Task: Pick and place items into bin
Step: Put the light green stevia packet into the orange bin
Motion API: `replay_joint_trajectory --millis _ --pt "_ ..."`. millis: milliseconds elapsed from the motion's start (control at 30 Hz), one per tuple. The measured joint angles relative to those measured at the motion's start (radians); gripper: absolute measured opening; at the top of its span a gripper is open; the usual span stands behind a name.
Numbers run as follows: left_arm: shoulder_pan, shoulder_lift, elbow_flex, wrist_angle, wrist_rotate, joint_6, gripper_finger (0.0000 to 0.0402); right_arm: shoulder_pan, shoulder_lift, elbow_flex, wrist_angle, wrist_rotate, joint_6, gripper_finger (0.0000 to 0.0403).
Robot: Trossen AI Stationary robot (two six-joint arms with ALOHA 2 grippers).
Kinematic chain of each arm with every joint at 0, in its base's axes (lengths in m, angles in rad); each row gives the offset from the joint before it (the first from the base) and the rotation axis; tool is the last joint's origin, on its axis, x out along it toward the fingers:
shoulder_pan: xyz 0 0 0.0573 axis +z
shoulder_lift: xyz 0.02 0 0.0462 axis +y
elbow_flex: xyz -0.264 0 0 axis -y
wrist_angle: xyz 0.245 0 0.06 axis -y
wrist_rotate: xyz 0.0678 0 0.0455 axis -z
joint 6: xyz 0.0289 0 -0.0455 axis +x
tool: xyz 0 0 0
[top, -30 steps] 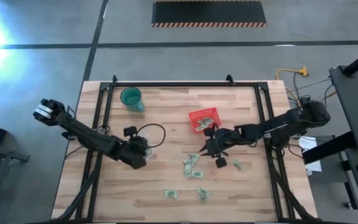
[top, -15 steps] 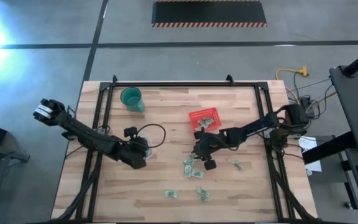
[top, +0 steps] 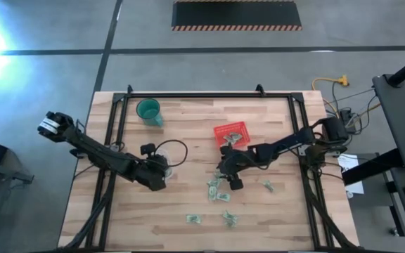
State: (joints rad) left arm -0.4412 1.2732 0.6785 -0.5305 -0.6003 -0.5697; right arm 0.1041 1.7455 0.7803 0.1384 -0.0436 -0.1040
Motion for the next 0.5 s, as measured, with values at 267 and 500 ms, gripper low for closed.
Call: replay_joint_trajectory --millis 267,500 --pt "0.001 0.000 0.000 0.000 0.000 0.001 0.0116 0.000 0.007 0.000 0.000 0.009 0.001 0.0188" --pt "0.001 0.000 0.000 0.000 0.000 0.001 0.0116 0.000 0.027 0.001 -0.001 0.008 0.004 0.0187"
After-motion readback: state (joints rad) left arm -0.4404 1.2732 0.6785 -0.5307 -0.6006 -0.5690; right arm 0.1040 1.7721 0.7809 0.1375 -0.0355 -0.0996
